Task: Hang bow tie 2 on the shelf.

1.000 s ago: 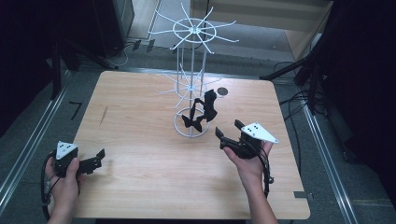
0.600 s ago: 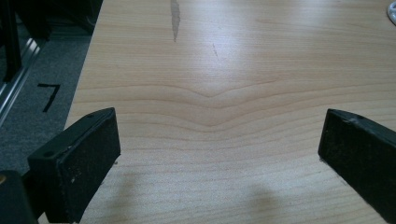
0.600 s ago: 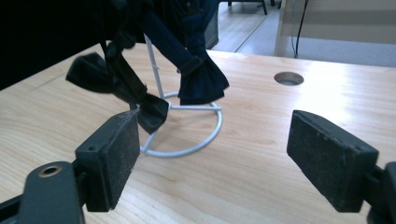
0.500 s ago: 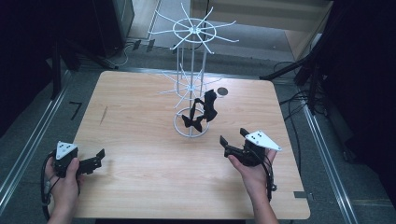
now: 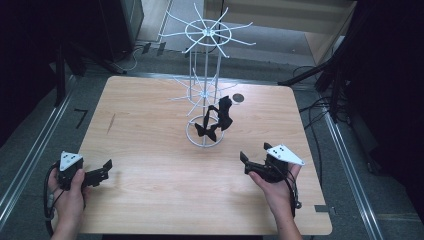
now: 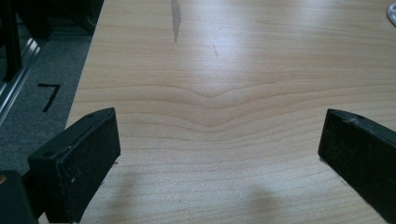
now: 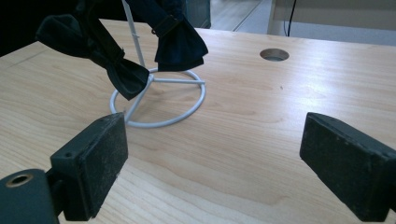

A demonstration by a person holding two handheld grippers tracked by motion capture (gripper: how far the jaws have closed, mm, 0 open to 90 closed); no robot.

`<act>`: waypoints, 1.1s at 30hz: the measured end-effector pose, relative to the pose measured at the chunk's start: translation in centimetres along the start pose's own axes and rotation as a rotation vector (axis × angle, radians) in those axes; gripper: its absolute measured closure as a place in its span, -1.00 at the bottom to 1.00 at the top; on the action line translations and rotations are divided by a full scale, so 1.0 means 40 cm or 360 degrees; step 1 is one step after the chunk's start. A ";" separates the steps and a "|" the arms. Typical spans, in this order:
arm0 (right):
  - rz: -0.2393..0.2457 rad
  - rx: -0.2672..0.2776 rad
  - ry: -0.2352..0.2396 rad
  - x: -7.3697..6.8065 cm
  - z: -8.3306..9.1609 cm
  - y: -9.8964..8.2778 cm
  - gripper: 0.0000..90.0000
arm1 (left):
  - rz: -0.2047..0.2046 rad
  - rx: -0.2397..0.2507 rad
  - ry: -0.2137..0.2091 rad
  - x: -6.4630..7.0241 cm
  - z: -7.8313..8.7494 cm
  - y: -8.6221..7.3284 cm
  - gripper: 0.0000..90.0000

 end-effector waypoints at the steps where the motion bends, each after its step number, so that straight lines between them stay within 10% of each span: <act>1: -0.0001 -0.0001 -0.0001 0.005 0.002 -0.003 -0.84 | 0.0001 0.0004 0.0001 0.000 0.000 0.000 -1.00; 33: -0.0076 -0.0117 -0.0041 0.151 0.065 -0.122 -1.00 | 0.0001 -0.0005 -0.0005 0.002 0.000 -0.001 -1.00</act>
Point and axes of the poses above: each handheld gripper's, and its own axes: z roughly backward along the jaws, y roughly out of its top, x roughly to its right, the point moved 4 cm from there along -z, roughly forward along the jaws, and after that the axes turned 3 degrees about x, right-handed, at the moved point
